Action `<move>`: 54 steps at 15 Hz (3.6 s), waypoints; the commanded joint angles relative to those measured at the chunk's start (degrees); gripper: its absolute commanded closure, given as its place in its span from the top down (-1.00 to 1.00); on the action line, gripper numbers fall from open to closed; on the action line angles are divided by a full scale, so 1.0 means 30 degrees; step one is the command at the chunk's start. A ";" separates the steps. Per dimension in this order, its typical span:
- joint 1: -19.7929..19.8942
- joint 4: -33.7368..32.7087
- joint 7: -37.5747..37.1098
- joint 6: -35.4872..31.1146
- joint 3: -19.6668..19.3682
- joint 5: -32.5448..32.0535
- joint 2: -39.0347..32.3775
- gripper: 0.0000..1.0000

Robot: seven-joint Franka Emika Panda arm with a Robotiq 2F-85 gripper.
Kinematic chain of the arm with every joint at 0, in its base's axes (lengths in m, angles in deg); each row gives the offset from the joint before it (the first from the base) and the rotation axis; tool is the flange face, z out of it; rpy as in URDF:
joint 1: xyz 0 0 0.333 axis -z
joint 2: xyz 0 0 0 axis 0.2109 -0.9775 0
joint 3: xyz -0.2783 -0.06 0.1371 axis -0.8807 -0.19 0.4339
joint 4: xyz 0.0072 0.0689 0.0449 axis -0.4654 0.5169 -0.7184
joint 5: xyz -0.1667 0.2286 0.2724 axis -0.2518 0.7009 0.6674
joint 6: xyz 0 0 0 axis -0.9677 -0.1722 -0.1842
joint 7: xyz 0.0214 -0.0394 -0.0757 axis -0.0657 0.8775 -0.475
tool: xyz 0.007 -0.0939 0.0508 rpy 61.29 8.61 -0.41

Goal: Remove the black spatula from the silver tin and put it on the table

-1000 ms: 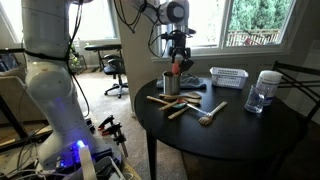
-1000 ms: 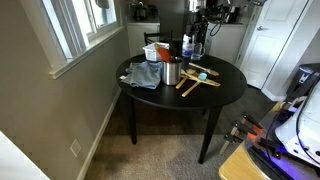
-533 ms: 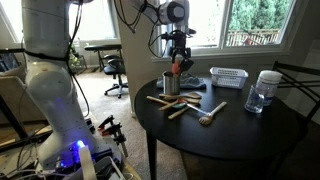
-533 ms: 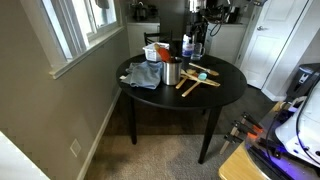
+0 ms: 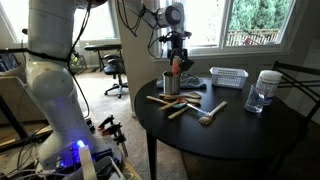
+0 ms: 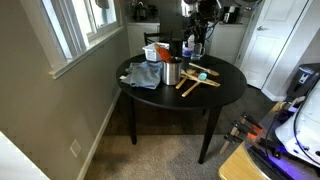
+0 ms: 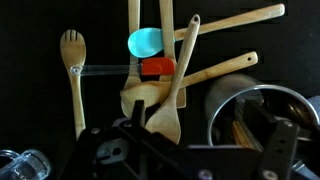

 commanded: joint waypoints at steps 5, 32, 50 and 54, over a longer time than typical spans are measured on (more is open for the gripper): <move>-0.1947 -0.6809 -0.6618 0.4125 -0.0265 -0.0047 -0.4872 1.00; -0.3291 -1.8749 -1.3735 0.6875 -0.3004 -0.1163 -1.1569 1.00; -0.3376 -1.8819 -1.4009 0.8031 -0.4103 -0.1298 -1.2091 -0.06; -0.3402 -1.8929 -1.4063 0.8075 -0.4143 -0.1327 -1.2083 -0.56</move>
